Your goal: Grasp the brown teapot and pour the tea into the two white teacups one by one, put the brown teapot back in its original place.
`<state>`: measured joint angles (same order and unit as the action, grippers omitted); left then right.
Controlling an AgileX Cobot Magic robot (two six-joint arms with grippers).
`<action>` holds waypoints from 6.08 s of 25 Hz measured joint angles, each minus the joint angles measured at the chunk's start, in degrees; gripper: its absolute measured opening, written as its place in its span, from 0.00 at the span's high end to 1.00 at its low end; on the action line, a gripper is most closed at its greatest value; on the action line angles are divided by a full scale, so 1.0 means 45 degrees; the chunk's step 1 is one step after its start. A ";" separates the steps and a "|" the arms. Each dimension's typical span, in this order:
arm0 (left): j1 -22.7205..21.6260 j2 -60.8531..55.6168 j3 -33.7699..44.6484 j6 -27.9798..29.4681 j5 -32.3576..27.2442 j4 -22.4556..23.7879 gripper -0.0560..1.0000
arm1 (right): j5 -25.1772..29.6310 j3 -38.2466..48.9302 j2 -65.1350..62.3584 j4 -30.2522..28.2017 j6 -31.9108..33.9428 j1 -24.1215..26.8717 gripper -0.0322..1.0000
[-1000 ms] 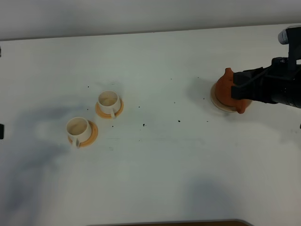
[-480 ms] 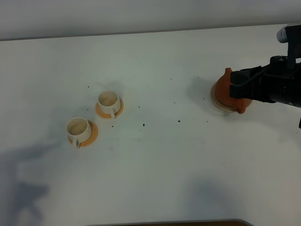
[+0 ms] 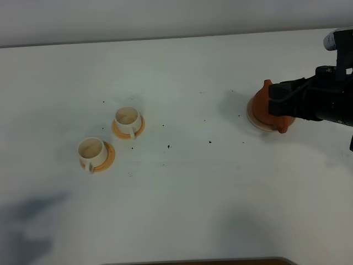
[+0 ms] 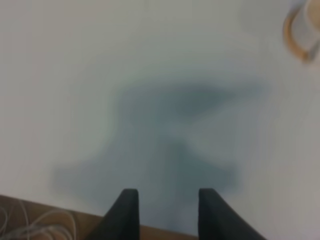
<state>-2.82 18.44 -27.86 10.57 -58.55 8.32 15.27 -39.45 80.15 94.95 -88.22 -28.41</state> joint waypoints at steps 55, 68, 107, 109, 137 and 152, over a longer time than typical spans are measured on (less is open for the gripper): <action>0.0000 -0.4143 0.0293 -0.0568 -0.0500 -0.0997 0.68 | 0.2667 -0.4850 0.0722 -0.9458 0.8856 0.0000 0.74; 0.0000 -0.4143 0.0293 -0.0563 -0.0500 -0.0997 0.68 | 0.9195 -0.9441 0.4599 -1.7299 1.5260 0.0000 0.74; 0.0000 -0.4143 0.0293 -0.0563 -0.0500 -0.0974 0.68 | 1.2032 -1.3070 0.9372 -2.1234 1.9605 -0.0765 0.55; 0.0000 -0.4143 0.0293 -0.0563 -0.0500 -0.0974 0.68 | 1.2035 -1.3145 0.9513 -2.1234 1.9605 -0.0765 0.55; 0.0000 -0.4143 0.0293 -0.0563 -0.0500 -0.0974 0.68 | 1.2064 -1.2758 0.9306 -2.0996 2.0248 -0.0765 0.55; 0.0000 -0.4143 0.0293 -0.0563 -0.0500 -0.0974 0.68 | 1.2065 -1.2758 0.9846 -2.1269 2.0236 -0.0765 0.55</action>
<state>-2.82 -0.20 -26.54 8.04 -60.80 3.94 69.56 -96.86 124.46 -0.76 2.84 -31.85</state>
